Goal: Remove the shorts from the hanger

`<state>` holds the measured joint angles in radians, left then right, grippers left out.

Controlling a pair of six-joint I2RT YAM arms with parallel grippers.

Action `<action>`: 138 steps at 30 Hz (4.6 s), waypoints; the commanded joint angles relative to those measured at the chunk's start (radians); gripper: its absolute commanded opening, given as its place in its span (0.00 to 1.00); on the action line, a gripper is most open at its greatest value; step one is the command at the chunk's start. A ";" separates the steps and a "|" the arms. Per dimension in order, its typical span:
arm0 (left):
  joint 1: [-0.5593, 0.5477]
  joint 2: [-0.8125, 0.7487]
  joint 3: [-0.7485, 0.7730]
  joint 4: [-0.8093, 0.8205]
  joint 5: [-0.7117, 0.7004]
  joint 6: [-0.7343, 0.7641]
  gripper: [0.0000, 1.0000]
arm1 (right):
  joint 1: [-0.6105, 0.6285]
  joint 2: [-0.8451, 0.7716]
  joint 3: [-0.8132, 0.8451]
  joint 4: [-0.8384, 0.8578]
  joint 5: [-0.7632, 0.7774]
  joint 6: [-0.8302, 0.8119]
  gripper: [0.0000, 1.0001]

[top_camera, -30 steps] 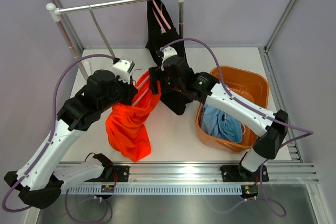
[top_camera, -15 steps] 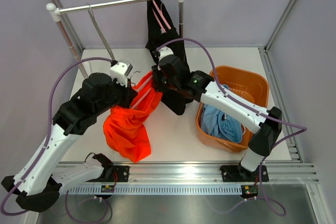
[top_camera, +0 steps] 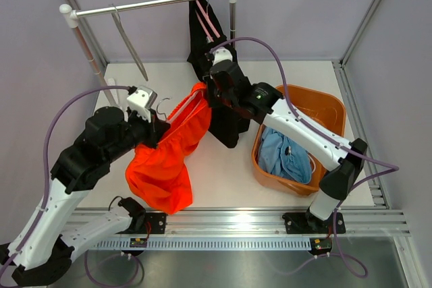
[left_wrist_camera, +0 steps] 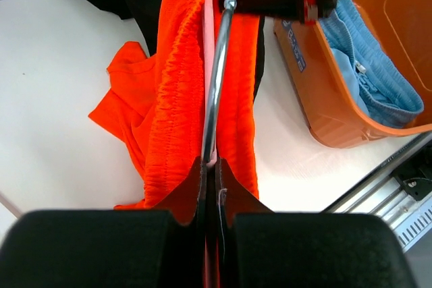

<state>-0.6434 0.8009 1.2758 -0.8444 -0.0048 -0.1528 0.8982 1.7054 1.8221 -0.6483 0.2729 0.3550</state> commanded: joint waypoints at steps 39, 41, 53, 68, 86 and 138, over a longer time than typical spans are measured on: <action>-0.004 -0.106 -0.138 0.484 -0.172 -0.108 0.00 | 0.137 -0.133 -0.121 0.049 -0.136 -0.076 0.00; -0.004 -0.094 -0.139 0.505 -0.198 -0.122 0.00 | 0.188 -0.150 -0.110 0.038 -0.168 -0.100 0.00; -0.004 0.012 -0.113 0.539 -0.386 -0.125 0.00 | 0.409 -0.199 -0.044 -0.099 -0.311 -0.312 0.00; -0.004 0.109 -0.026 0.505 -0.527 -0.119 0.00 | 0.464 -0.263 0.129 -0.209 0.138 -0.430 0.02; -0.002 0.121 0.034 0.485 -0.488 -0.123 0.00 | 0.464 -0.349 0.284 0.056 0.677 -0.745 0.00; -0.002 0.106 -0.072 0.430 -0.396 -0.145 0.00 | 0.061 -0.650 -0.111 0.578 0.706 -0.773 0.00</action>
<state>-0.6445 0.9302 1.2026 -0.4629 -0.4011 -0.2893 0.9997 1.1423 1.7687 0.0391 0.9756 -0.6281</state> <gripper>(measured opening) 0.032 0.075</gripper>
